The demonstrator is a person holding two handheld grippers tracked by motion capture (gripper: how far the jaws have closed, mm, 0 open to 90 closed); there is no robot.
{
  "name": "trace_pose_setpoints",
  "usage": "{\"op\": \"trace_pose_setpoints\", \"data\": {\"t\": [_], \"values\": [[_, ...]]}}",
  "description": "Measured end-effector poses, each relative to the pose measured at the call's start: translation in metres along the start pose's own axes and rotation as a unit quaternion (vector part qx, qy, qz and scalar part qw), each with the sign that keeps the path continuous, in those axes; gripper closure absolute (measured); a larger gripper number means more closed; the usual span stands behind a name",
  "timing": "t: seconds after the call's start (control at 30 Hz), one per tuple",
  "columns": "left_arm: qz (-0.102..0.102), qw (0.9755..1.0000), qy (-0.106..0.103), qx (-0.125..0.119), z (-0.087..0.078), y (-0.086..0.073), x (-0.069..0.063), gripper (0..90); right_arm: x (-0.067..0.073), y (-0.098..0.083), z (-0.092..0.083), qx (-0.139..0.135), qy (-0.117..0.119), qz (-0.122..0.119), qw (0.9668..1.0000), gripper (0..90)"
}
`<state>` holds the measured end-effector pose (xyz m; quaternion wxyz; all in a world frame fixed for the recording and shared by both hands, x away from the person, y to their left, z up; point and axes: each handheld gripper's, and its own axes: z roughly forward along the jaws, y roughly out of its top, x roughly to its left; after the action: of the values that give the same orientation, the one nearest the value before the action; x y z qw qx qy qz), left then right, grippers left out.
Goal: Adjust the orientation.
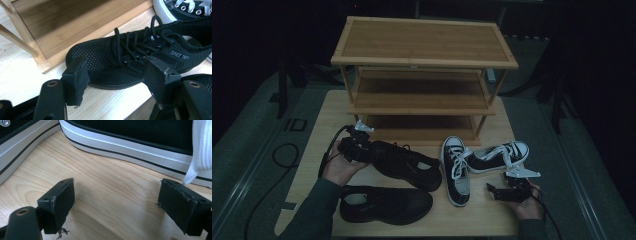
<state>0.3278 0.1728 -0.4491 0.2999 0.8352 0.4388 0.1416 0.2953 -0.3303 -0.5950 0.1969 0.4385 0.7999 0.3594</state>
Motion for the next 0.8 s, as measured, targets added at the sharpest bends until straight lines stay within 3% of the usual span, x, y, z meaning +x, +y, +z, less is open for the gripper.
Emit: {"op": "trace_pose_setpoints", "data": {"t": [0.47, 0.8], "values": [[0.014, 0.9998, -0.012, 0.005, 0.007, 0.011, -0.018, 36.4, 0.0, 0.0, 0.0, 0.0, 0.0, 0.001, 1.0, 13.5], [0.012, 0.9998, -0.005, 0.014, 0.016, 0.02, -0.03, 27.9, 0.0, 0.0, 0.0, 0.001, 0.0, 0.001, 1.0, 13.6]]}}
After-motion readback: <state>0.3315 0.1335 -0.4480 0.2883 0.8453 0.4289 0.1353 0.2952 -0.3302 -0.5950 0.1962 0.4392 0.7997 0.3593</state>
